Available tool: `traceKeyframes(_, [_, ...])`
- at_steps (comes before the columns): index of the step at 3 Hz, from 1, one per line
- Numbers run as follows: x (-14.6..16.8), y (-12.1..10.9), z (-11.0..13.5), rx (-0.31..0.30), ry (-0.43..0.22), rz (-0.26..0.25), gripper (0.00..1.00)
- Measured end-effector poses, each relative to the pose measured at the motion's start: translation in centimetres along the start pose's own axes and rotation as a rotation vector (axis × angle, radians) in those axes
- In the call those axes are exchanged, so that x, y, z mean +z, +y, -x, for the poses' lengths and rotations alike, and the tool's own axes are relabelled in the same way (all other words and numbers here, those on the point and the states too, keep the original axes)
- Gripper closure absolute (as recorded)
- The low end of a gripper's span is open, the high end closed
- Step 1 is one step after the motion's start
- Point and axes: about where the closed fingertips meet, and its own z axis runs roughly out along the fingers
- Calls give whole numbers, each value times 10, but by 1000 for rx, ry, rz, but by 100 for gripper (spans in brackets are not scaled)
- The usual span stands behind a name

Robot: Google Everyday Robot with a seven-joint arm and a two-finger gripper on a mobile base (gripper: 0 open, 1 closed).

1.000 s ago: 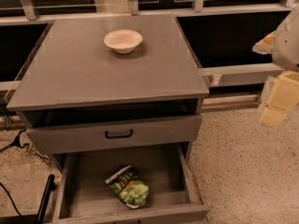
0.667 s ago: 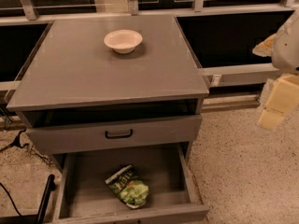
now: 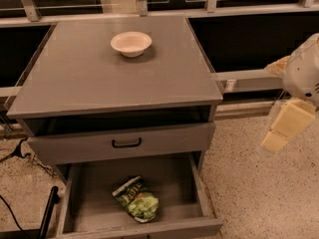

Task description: Pick green jalapeno chip bag from middle drawer and place on counter

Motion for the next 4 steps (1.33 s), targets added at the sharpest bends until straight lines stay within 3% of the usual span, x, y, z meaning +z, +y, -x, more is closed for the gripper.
traceKeyframes(2, [65,13,5,36,-119,4,0])
traceKeyframes(3, [111,24,7,35,-113,-1,0])
traceKeyframes(4, [179,48,-2,59,-55,30,0])
